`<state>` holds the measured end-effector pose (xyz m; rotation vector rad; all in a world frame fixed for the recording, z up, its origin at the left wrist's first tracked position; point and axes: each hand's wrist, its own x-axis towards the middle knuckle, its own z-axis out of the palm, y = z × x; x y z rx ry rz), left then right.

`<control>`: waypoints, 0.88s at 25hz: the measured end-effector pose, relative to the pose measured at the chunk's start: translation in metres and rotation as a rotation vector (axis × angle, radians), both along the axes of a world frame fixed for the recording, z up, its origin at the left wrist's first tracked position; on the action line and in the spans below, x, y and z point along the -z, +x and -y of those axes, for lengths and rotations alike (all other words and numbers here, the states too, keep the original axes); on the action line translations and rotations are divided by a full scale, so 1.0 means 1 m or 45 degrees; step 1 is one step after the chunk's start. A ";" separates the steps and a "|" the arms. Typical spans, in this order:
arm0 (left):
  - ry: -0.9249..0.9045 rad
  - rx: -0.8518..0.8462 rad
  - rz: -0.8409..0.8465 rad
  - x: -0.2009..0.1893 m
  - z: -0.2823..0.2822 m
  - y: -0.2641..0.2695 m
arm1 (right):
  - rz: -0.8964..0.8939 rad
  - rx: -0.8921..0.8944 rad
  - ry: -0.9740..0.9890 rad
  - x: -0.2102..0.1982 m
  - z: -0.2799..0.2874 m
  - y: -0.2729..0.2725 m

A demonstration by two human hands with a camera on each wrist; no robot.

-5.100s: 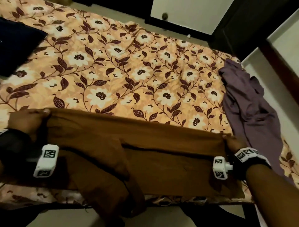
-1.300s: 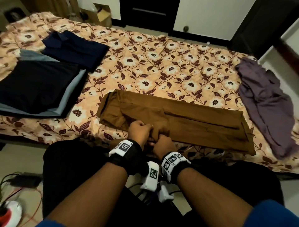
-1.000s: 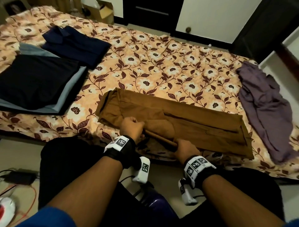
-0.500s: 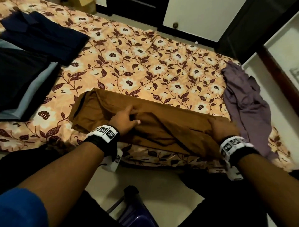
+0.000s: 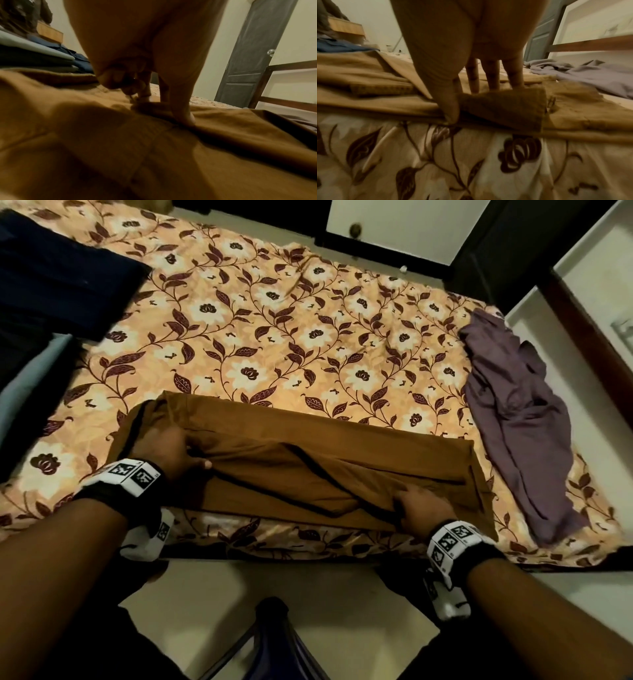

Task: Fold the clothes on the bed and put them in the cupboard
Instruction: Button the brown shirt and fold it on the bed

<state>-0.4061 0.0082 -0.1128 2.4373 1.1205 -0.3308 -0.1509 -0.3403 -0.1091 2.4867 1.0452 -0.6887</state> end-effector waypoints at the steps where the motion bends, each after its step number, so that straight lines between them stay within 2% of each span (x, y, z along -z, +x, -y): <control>1: 0.124 0.043 -0.097 -0.002 -0.003 0.001 | 0.002 0.055 0.001 -0.012 0.001 0.008; 3: 0.183 0.077 -0.086 -0.002 -0.011 0.006 | -0.092 0.205 0.127 -0.039 0.007 0.029; 5: -0.030 0.088 0.137 -0.004 -0.020 0.014 | -0.183 0.304 0.302 -0.064 0.017 0.058; 7: -0.168 0.110 0.300 -0.010 -0.028 0.028 | -0.202 0.301 0.331 -0.084 0.019 0.091; 9: -0.062 0.158 0.293 -0.017 -0.032 0.052 | -0.299 0.329 0.297 -0.086 0.014 0.125; 11: 0.076 0.210 0.199 -0.018 -0.037 0.077 | -0.342 0.351 0.201 -0.070 0.002 0.152; 13: 0.175 0.265 -0.035 -0.013 -0.048 0.099 | -0.273 0.307 0.068 -0.044 -0.011 0.173; 15: 0.203 0.301 -0.267 -0.002 -0.061 0.111 | -0.206 0.253 0.004 -0.017 -0.020 0.187; 16: 0.184 0.301 -0.308 0.005 -0.069 0.113 | -0.196 0.236 0.001 -0.008 -0.023 0.193; 18: 0.148 0.285 -0.284 0.016 -0.080 0.109 | -0.183 0.217 0.015 0.004 -0.031 0.208; 22: 0.118 0.251 -0.084 0.037 -0.091 0.095 | -0.249 0.194 0.027 0.022 -0.038 0.237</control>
